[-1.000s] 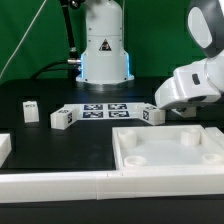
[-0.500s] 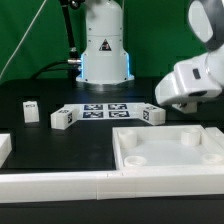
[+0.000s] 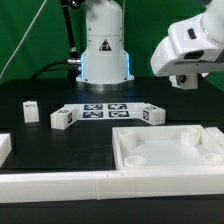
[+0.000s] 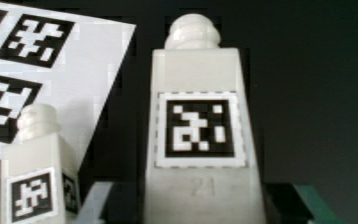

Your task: Assemble one leg

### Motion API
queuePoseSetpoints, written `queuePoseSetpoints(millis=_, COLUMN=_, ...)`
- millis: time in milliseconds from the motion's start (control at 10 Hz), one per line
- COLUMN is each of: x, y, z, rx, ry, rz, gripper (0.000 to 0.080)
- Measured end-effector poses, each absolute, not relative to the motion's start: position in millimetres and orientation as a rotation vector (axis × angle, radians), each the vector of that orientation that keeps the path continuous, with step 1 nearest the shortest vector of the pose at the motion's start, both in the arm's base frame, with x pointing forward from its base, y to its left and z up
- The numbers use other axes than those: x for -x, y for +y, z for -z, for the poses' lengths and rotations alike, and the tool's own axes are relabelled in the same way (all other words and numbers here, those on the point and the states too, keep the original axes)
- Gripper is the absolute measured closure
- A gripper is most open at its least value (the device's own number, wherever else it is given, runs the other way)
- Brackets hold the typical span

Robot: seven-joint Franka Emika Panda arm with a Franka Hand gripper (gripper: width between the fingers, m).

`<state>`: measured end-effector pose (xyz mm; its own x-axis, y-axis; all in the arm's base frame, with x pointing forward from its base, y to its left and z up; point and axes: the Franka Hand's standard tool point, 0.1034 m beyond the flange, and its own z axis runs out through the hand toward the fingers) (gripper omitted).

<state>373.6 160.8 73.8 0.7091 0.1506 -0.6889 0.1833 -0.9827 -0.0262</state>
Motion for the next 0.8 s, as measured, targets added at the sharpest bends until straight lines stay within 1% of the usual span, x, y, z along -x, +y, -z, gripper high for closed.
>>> queuePoseSetpoints(millis=100, x=-382.5, y=163.2, z=-71.0, rx=-2.939, ry=0.281, rz=0.99, gripper=0.0508)
queuePoseSetpoints(millis=200, x=-384.6, y=163.5, z=-69.8, rx=-2.975, ry=0.294, rz=0.904, gripper=0.0508)
queuePoseSetpoints(millis=400, x=-400.8, y=162.2, z=-78.2, rx=-3.056, ry=0.299, rz=0.665, gripper=0.0508)
queuePoseSetpoints(millis=700, x=-419.6, y=155.1, z=-86.2, rx=-3.119, ry=0.303, rz=0.433, gripper=0.0508)
queuePoseSetpoints(millis=800, x=-426.4, y=154.8, z=-91.4, rx=-3.144, ry=0.303, rz=0.304, gripper=0.0508)
